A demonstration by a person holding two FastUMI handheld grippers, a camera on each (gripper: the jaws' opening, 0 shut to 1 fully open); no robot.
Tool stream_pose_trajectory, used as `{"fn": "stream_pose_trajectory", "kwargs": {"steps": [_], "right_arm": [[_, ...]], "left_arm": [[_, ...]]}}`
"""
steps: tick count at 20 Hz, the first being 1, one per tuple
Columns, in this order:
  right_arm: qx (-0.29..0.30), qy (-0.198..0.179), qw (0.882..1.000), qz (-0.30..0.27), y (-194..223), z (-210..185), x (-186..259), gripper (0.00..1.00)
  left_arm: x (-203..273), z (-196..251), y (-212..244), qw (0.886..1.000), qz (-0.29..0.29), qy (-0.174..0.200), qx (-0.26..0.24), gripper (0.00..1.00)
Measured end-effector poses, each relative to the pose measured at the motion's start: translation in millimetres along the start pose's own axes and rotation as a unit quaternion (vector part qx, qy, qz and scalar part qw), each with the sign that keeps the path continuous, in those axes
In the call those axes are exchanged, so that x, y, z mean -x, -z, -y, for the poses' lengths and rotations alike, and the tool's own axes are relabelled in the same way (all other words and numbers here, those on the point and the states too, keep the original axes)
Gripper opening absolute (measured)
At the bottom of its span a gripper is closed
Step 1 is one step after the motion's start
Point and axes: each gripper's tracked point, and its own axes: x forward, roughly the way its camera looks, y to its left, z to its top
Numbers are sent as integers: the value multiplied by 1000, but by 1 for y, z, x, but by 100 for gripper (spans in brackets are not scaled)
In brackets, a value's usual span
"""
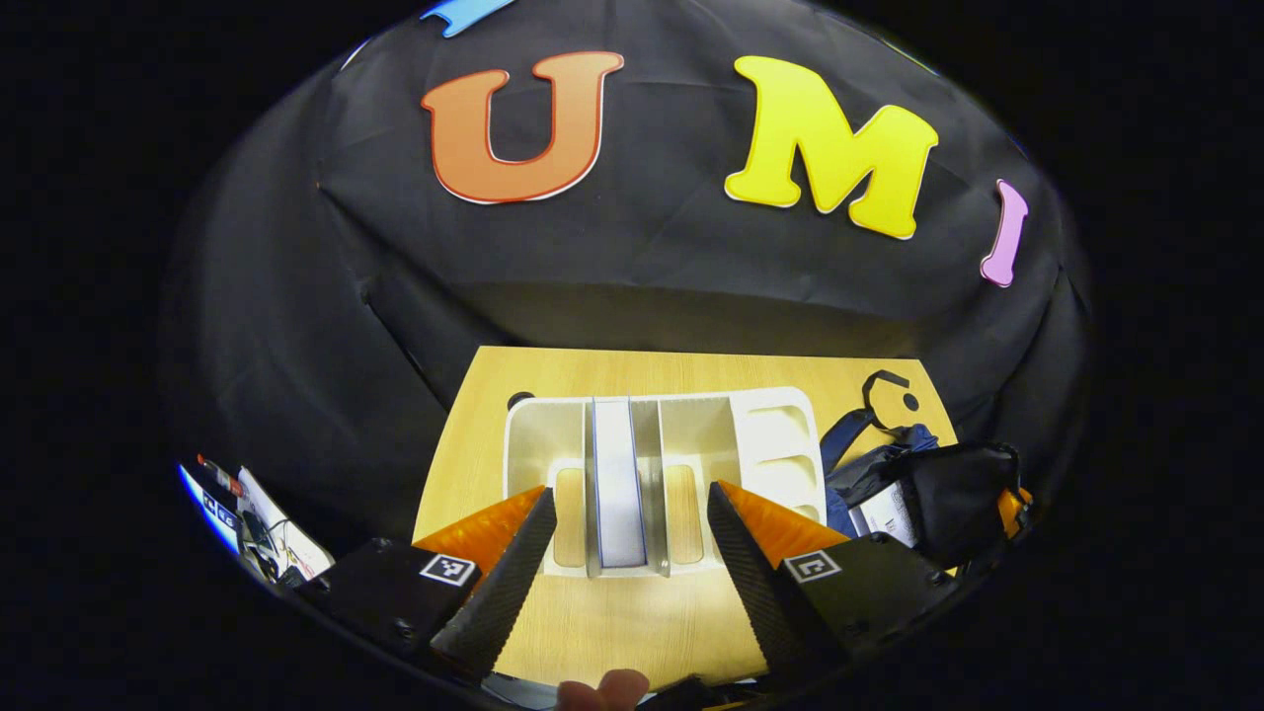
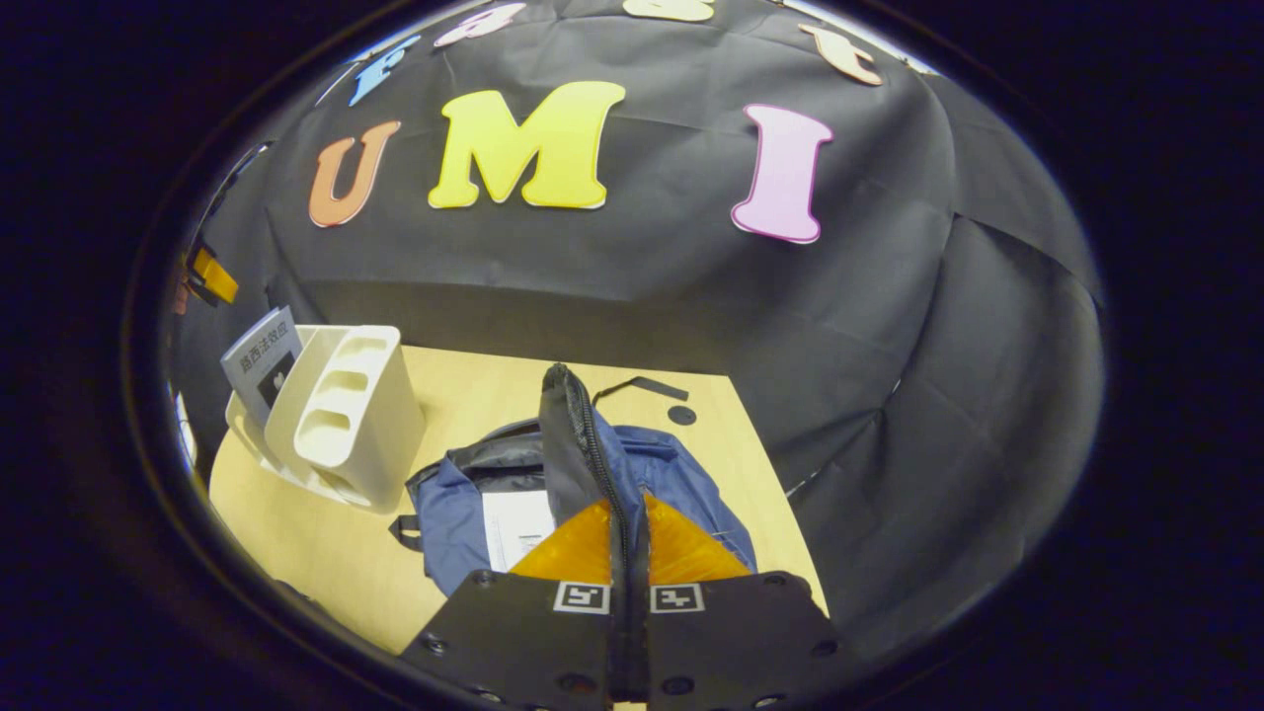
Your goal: Open the schoolbag, grab two books from the bookshelf and put them into the schoolbag.
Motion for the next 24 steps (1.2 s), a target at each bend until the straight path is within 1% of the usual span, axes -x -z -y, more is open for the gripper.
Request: {"fn": "stream_pose_trajectory", "kwargs": {"steps": [4,8,13,17,19,21,22,23,24], "right_arm": [[-7,9,1000,-5,2,-2,0,0],[-13,14,1000,-12,5,-3,-1,0],[-15,21,1000,-16,6,-3,-3,0],[-14,22,999,-21,8,-3,-5,0],[-9,23,1000,-19,8,-3,-6,2],[-9,22,1000,-19,10,-2,-7,3],[-13,20,1000,-21,11,-2,-8,0],[-15,19,999,-21,12,-2,-8,0],[-14,18,1000,-21,13,-1,-9,0]], "left_arm": [[-28,1,12,998,-60,25,18,97],[-53,-1,36,989,-139,39,38,97],[-79,-7,53,978,-197,40,49,99],[-92,-5,69,968,-242,43,60,98],[-95,-6,76,963,-260,40,62,97],[-100,-12,79,962,-267,26,56,93],[-102,-15,80,960,-273,19,56,89],[-103,-16,81,959,-279,14,55,86],[-103,-17,82,958,-282,10,53,82]]}}
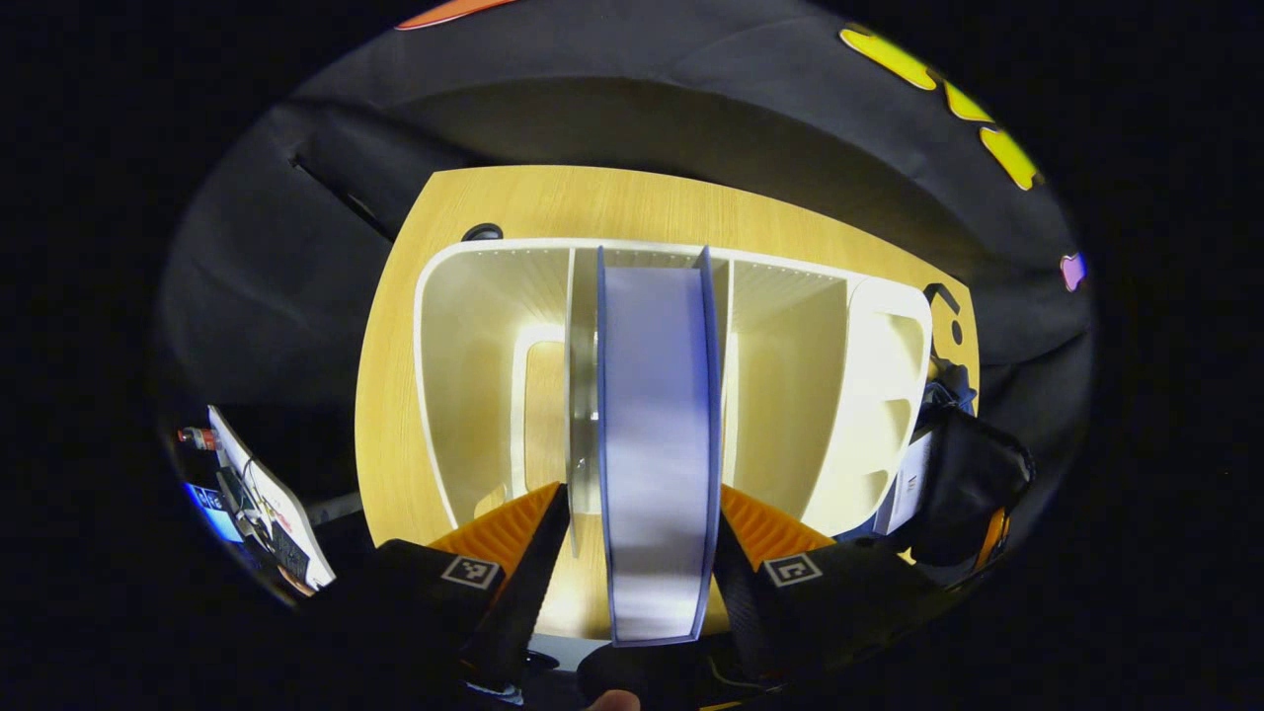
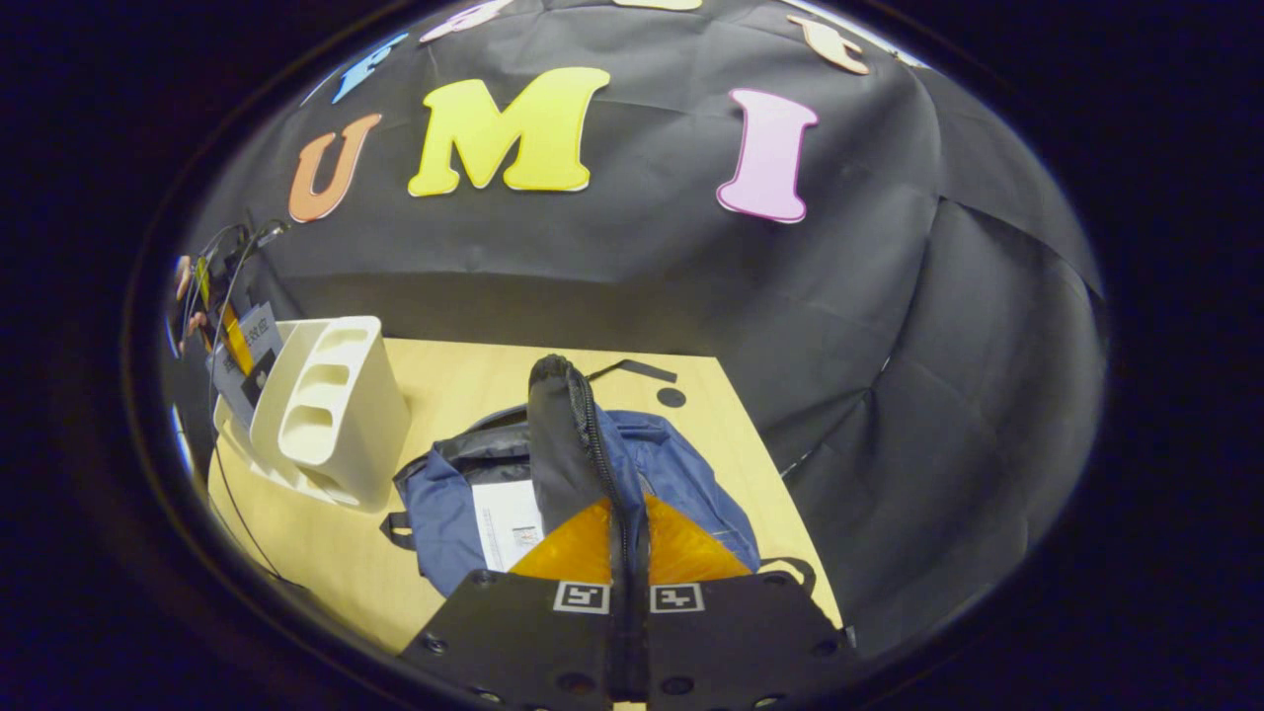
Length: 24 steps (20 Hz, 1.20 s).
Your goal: Open the schoolbag, grab two books from the bookshelf and put them into the schoolbag.
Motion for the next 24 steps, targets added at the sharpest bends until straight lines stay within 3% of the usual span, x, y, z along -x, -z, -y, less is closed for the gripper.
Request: {"fn": "stream_pose_trajectory", "kwargs": {"steps": [3,6,8,15,24], "right_arm": [[0,-1,1000,3,1,4,0,0],[1,-3,1000,8,1,7,2,0],[3,-5,1000,12,1,9,3,0],[3,-26,999,19,3,11,0,0],[-6,-47,999,22,6,14,-3,0]], "left_arm": [[-6,-5,2,1000,-15,-17,6,72],[-10,-5,5,999,-26,-22,15,52],[-10,-5,8,999,-29,-22,9,48],[26,-1,32,999,-13,-11,38,46],[141,-2,107,998,46,19,38,43]]}}
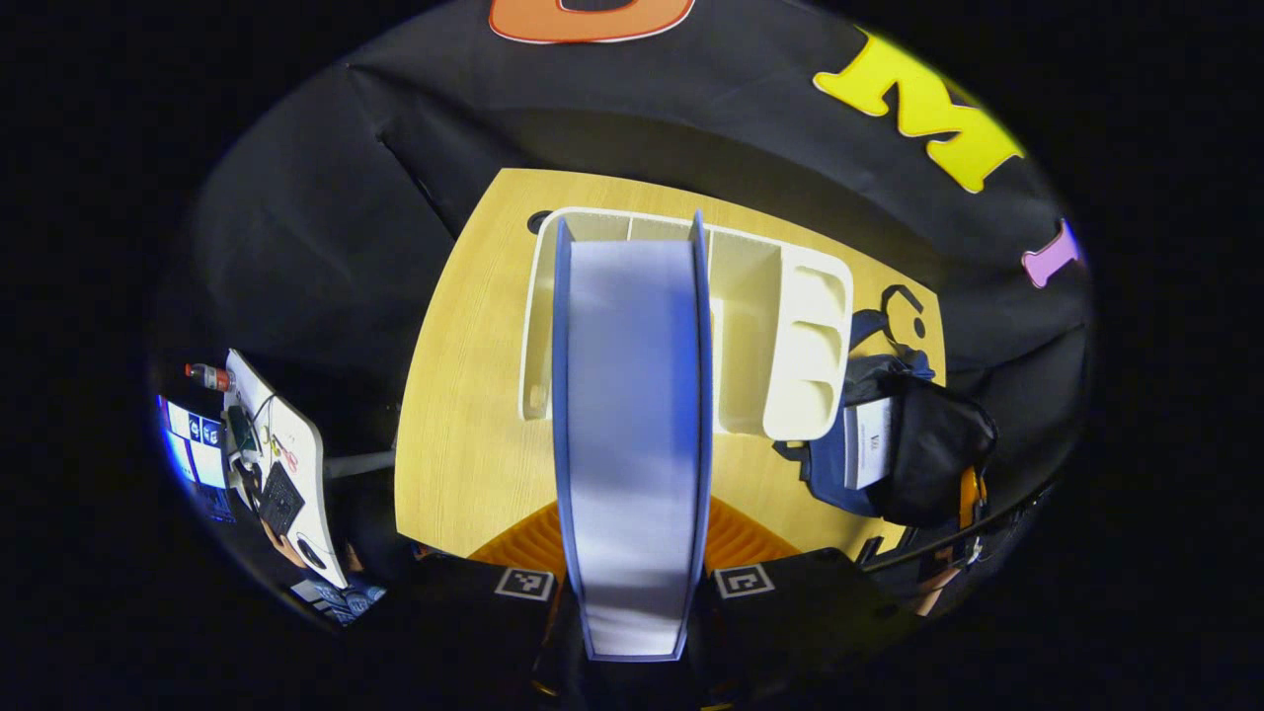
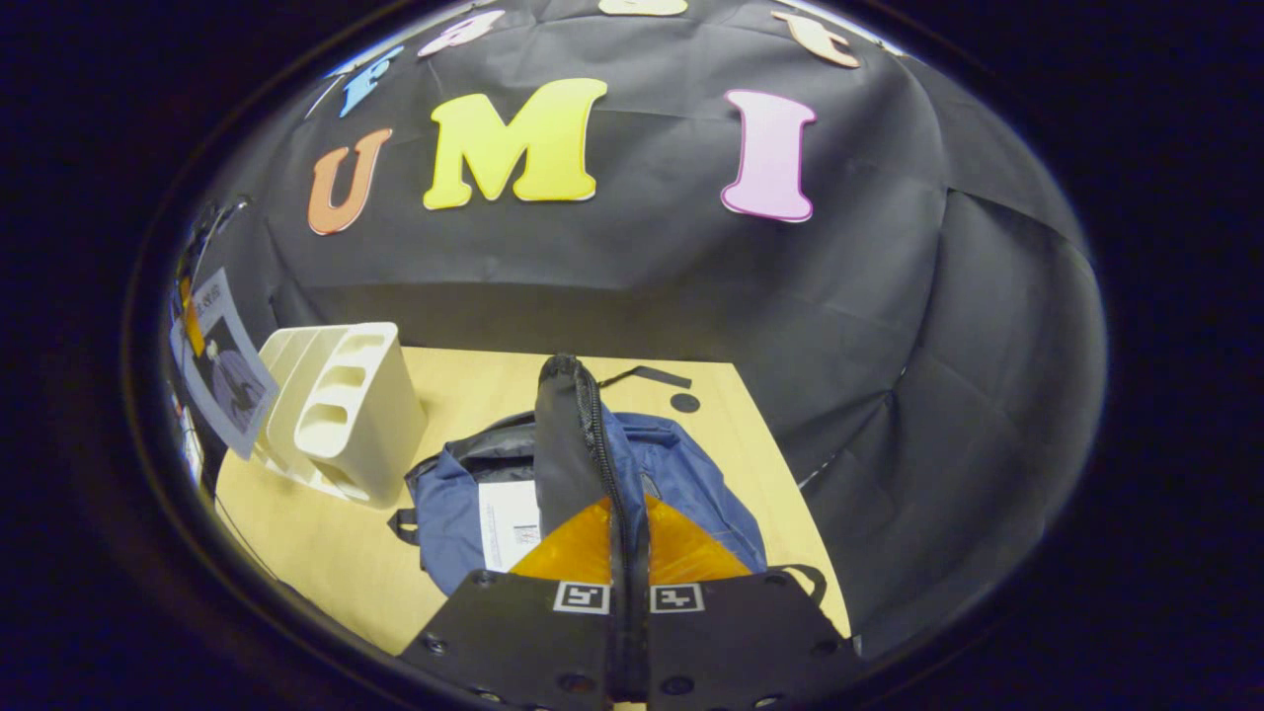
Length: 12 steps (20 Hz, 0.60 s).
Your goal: Open the schoolbag, grab two books from the bookshelf and put them into the schoolbag.
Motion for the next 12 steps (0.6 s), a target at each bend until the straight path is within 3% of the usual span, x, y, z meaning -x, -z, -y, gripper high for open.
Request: {"fn": "stream_pose_trajectory", "kwargs": {"steps": [6,12], "right_arm": [[-1,-5,1000,-1,-1,0,-1,0],[6,-6,1000,-5,2,-5,1,0]], "left_arm": [[32,42,42,994,-6,102,48,45],[26,101,63,972,-9,228,63,45]]}}
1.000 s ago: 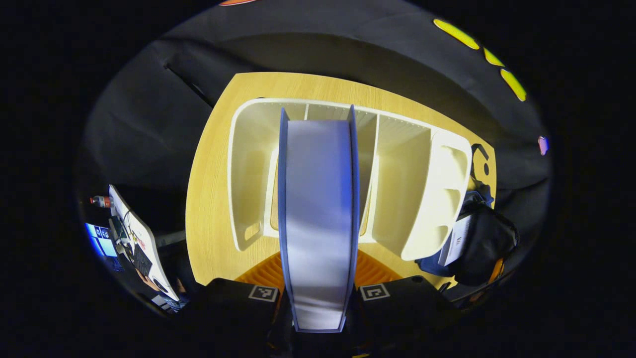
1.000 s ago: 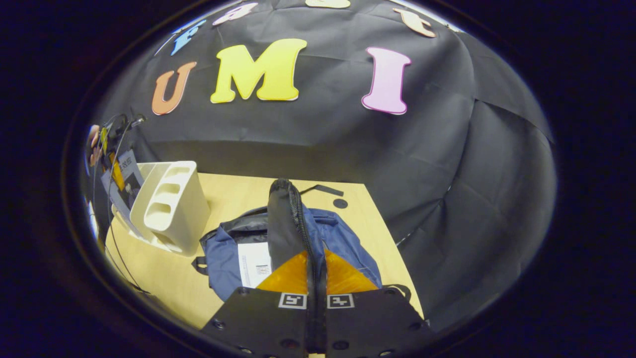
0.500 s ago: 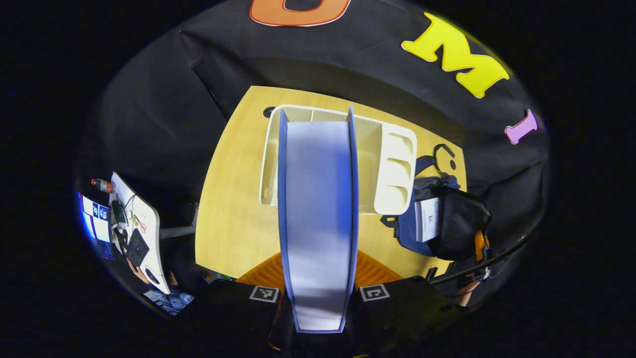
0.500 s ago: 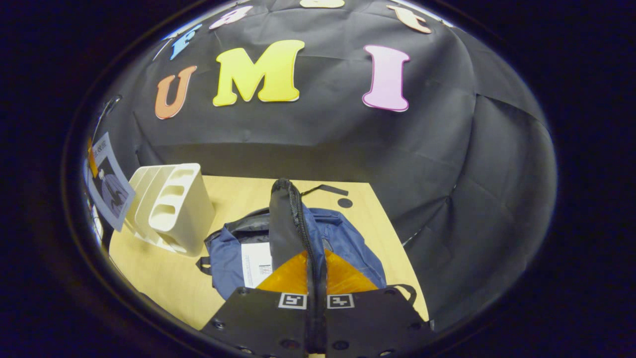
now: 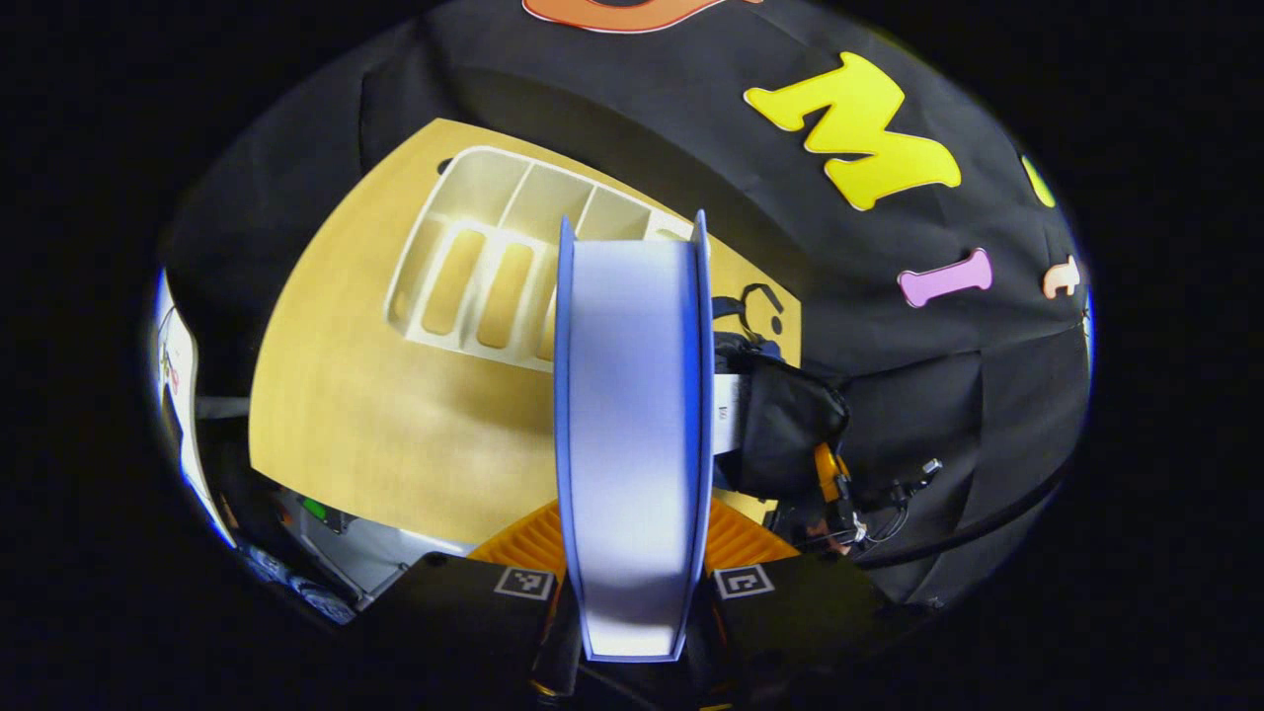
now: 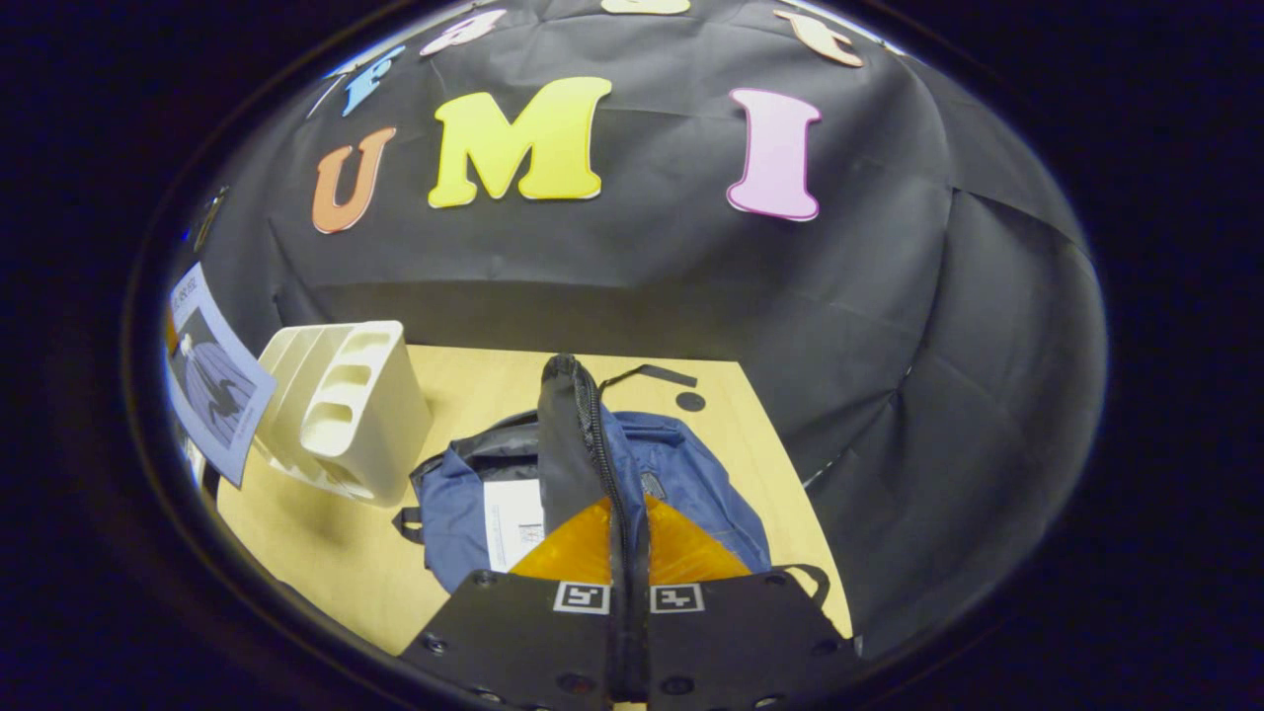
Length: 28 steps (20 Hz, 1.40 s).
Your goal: Open the schoolbag, grab two books from the bookshelf and put them into the schoolbag.
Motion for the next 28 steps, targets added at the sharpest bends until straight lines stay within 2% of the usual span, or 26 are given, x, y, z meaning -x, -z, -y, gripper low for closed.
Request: {"fn": "stream_pose_trajectory", "kwargs": {"steps": [5,10,15,18,21,25,28], "right_arm": [[6,0,1000,-6,2,-4,1,0],[-2,1,1000,-15,2,-3,-1,0],[-3,6,1000,-18,-2,5,2,0],[-3,5,1000,-18,-5,10,5,0],[-4,1,1000,-20,-6,9,6,0],[6,-3,1000,-21,-10,8,8,0],[15,-3,1000,-22,-15,11,10,0]], "left_arm": [[-40,38,18,996,-1,87,-3,45],[-95,70,27,989,12,143,-18,44],[-164,90,40,985,-6,171,-11,45],[-204,94,51,987,-14,159,-9,45],[-237,105,64,986,-21,166,1,45],[-272,109,65,988,-12,155,-12,45],[-285,123,62,985,4,174,-12,45]]}}
